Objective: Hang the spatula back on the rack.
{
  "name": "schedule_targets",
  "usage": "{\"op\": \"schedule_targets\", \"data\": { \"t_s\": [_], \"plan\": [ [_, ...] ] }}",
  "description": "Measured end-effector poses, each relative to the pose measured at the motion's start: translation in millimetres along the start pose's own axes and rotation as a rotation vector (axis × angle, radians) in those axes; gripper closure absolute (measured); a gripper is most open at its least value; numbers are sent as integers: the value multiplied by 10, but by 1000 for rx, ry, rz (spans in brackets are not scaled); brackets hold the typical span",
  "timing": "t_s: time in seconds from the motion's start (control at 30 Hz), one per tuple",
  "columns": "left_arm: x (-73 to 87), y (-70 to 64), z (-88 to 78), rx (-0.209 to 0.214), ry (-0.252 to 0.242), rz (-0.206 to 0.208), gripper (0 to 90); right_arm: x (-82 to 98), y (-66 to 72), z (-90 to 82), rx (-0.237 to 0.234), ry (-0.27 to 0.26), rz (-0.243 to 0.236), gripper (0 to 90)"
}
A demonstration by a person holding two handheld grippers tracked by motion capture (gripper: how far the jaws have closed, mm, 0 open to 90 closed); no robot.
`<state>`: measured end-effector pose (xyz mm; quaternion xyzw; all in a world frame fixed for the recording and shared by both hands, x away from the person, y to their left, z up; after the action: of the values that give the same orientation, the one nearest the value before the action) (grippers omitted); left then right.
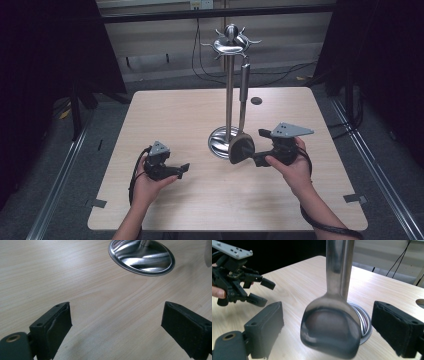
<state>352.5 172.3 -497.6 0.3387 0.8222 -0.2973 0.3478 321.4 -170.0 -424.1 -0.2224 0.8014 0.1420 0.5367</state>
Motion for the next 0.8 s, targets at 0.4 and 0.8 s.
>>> {"op": "schedule_targets", "data": {
  "t_s": [0.4, 0.8],
  "plan": [
    [6, 15, 1, 1, -4, -4, 85, 172, -66, -36, -15, 40, -19, 62],
    [7, 11, 8, 9, -9, -5, 82, 311, -167, -86, -4, 71, -21, 57]
  ]
}}
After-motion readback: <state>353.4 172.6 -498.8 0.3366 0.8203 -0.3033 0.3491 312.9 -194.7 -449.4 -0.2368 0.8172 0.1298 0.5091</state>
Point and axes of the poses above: each handheld gripper's, and its own axes: z roughly forward along the jaws, x roughly out of its underside, y roughly to its left, the point moved 3 cm from there along z, roughly forward along the jaws, and after that the axes turned 13 degrees about x, right-handed, at the moved point
